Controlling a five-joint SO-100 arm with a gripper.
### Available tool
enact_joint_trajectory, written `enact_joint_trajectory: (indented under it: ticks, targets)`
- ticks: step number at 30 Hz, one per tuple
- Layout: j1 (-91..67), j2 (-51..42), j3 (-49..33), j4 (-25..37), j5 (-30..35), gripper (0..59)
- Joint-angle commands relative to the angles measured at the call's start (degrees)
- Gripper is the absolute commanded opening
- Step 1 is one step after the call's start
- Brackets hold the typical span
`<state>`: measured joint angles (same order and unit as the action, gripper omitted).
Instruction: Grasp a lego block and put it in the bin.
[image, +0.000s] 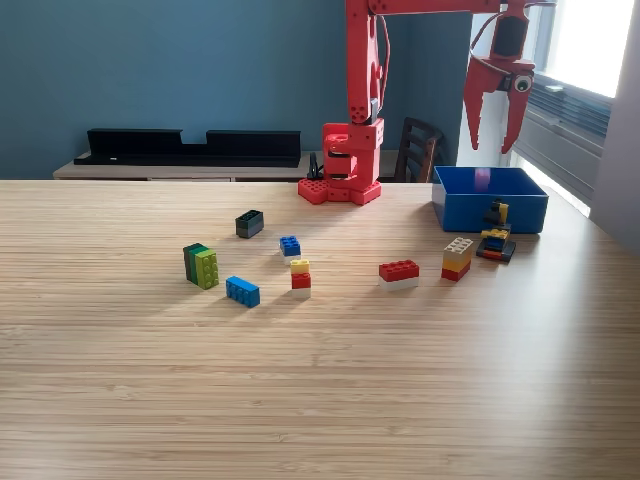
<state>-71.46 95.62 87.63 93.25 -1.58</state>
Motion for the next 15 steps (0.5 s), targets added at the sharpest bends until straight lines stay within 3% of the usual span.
enact_joint_trajectory:
  ticks: [1, 7, 15]
  targets:
    - [1.49, 4.13, -1.14, 0.53, -0.62, 33.0]
    - [6.68, 4.13, -2.11, 0.53, -0.44, 31.3]
    - [24.79, 4.13, -7.21, 0.35, 2.29, 27.5]
